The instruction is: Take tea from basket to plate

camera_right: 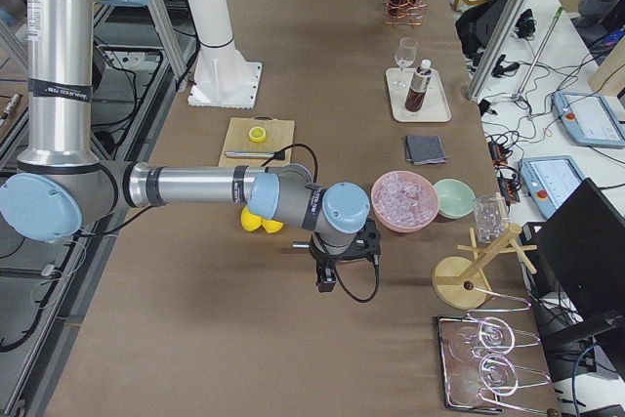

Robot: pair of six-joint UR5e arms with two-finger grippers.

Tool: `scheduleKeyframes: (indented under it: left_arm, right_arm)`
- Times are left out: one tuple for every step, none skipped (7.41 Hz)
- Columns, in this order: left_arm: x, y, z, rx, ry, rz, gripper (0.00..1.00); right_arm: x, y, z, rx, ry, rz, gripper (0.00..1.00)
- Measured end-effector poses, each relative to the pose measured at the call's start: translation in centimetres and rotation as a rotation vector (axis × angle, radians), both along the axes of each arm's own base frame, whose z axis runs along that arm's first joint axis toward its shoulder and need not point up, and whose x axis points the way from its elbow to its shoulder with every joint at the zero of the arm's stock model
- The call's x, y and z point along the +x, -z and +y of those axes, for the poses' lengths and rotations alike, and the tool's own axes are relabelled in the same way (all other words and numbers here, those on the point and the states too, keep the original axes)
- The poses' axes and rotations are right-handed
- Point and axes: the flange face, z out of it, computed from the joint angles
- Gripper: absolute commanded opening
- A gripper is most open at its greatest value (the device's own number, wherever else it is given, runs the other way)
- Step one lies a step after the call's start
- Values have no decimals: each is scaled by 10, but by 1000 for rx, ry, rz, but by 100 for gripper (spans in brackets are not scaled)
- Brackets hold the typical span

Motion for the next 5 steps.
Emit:
scheduleKeyframes:
  left_arm:
    - [-5,19,35,25,-5,11,98]
    - [-4,35,74,59,-4,3,98]
    - [-3,42,100,159,-24,-54,98]
    - [-3,39,111,277,-67,-132,98]
    - [-3,31,115,408,-127,-219,98]
  right_arm:
    - [0,-1,0,-1,0,-2,100]
    - [0,-2,0,-3,0,-3,100]
    - [0,-1,0,2,0,-3,100]
    - [0,0,-1,4,0,-2,100]
    - [0,-1,-1,4,0,-1,100]
